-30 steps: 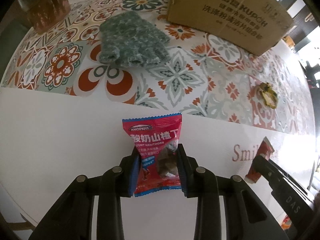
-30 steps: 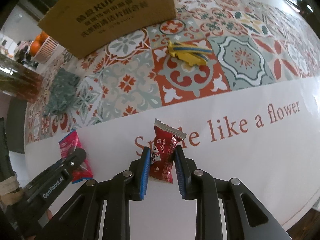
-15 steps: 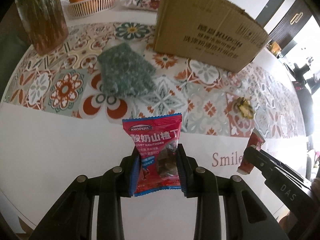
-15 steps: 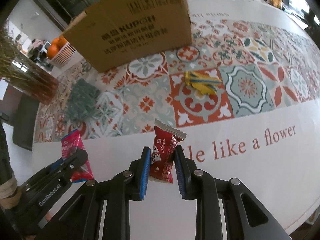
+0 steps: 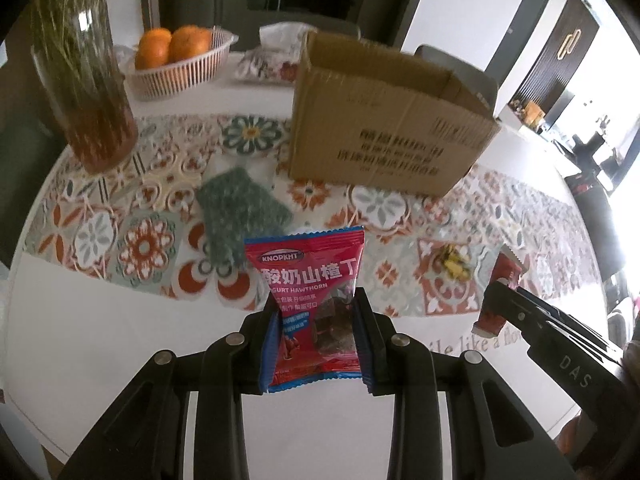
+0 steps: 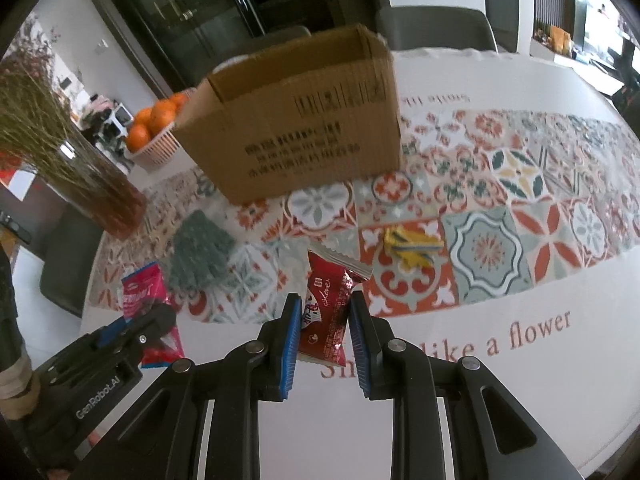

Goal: Organize soft objects
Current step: 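Carry the candy packet with the left tool while the right tool carries the small candy to the box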

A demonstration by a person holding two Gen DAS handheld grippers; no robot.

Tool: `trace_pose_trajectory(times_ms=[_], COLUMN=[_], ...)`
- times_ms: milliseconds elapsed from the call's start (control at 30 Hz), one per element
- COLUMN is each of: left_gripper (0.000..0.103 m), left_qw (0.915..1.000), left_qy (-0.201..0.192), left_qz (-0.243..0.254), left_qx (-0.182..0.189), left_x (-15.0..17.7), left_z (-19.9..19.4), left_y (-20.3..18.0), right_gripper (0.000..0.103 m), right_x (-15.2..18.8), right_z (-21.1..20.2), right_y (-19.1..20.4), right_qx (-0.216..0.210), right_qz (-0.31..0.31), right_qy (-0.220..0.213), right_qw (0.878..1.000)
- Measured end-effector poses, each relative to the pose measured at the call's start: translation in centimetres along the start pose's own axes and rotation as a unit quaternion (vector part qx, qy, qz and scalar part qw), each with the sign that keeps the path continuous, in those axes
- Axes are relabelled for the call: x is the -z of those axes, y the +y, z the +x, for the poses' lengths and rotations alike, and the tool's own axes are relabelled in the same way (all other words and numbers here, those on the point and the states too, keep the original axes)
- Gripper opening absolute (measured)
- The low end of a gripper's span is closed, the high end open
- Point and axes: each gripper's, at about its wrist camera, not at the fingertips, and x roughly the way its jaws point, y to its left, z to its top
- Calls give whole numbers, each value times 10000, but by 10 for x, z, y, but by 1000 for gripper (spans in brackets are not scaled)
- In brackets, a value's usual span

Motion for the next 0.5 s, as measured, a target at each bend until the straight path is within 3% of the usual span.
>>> trace_pose_trajectory(times_ms=[500], left_gripper=[33], left_qw=[9973], left_qy=[-678], left_qz=[170], left_qx=[202], left_x=[-47], left_z=[-33], left_y=[-19], right_gripper=[26], right_x=[-46], right_z=[-39], right_y=[7], right_qx=[-224], right_qz=[-113], right_qy=[-778], right_qw=[9967])
